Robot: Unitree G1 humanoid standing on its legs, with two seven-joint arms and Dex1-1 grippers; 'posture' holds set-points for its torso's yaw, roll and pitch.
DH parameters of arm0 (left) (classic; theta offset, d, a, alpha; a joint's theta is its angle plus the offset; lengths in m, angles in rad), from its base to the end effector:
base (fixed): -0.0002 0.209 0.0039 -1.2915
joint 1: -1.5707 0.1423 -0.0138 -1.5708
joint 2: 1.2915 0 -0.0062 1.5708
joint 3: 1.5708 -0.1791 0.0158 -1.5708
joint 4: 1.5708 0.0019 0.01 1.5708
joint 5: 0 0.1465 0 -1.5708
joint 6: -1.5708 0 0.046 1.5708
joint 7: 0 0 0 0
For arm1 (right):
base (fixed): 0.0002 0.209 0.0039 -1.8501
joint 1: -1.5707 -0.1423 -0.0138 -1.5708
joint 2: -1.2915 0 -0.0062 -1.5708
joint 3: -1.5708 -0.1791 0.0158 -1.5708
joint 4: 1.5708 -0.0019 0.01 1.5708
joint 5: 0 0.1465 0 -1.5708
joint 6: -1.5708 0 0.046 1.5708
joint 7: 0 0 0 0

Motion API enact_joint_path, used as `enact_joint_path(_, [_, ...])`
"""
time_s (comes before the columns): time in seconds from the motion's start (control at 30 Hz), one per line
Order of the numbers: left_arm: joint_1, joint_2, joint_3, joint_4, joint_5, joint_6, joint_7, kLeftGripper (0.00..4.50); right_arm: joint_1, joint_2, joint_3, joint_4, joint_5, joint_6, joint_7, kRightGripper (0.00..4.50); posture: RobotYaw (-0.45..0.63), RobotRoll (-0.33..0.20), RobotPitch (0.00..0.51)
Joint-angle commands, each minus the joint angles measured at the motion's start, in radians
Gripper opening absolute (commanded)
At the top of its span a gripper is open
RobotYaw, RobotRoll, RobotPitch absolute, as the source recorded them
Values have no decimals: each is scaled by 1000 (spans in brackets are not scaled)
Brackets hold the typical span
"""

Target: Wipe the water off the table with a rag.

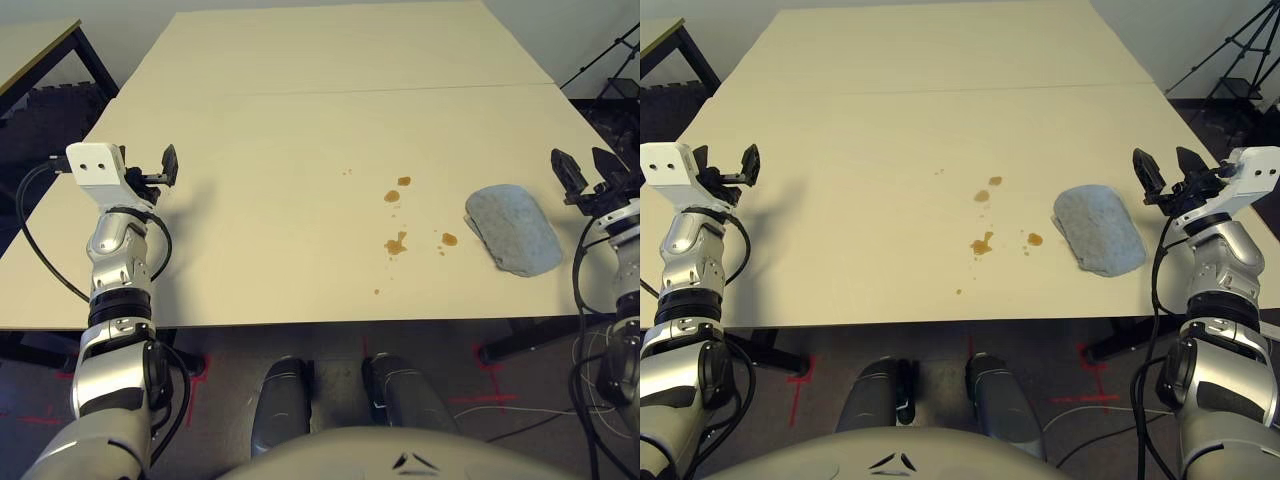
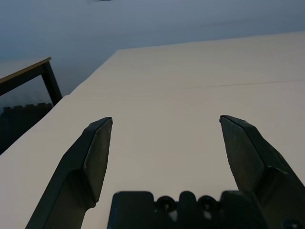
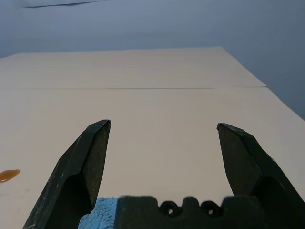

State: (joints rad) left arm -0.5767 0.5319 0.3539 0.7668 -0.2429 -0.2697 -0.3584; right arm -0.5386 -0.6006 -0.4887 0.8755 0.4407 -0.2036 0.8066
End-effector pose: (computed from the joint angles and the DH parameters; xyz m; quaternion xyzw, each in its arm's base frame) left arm 0.2866 0.3184 0.1217 0.0567 -0.1097 0.0459 0.9913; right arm 0.2597 -0.3596 0.1071 0.0435 -0.1065 0.0776 0.9903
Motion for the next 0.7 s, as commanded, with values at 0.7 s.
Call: enact_joint_path(0.7, [41,-4,-99,-177,-138,196,-469,4500,-32,-72,8,-20,7,127,-25,4464,-150,0,134])
